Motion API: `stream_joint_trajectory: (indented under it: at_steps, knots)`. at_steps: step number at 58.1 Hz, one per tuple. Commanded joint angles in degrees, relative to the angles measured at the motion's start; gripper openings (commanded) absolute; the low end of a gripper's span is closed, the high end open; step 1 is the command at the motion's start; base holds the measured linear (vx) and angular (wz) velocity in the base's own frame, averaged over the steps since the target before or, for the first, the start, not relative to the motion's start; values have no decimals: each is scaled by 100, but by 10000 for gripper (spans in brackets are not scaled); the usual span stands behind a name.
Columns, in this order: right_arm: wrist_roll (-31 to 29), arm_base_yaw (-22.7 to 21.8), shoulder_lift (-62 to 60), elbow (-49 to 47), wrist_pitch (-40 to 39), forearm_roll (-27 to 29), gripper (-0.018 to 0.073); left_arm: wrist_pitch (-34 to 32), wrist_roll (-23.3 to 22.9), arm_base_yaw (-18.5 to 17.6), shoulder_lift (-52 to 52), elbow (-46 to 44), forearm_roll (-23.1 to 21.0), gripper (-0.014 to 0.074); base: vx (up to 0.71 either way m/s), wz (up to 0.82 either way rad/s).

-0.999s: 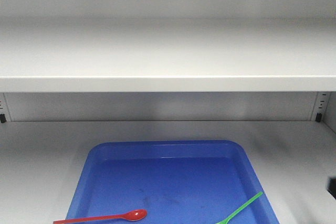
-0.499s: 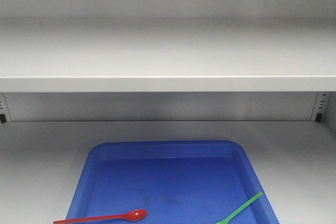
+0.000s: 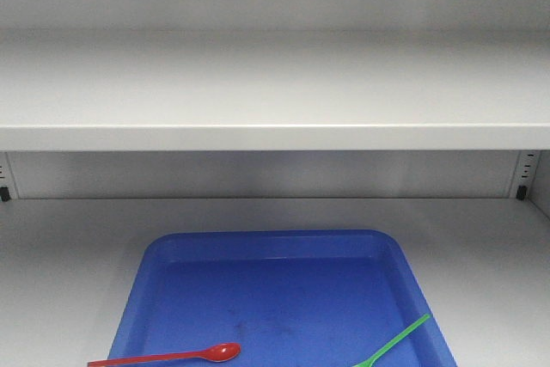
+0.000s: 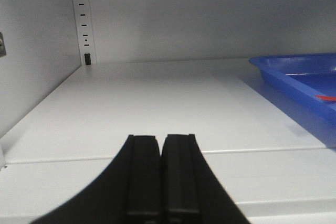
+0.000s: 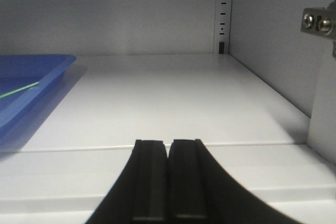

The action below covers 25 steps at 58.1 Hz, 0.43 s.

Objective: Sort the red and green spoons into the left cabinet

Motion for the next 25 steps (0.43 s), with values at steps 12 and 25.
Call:
stream_joint_trajectory:
  at_steps: [12,25]
  knots:
    - [-2,-20,-51,53,-447,-55,-7,-455,-62,4,-111,96,-34,-1,0,0]
    - [-2,-20,-51,53,-447,-55,-7,-455,-62,4,-111,96,-34,-1,0,0]
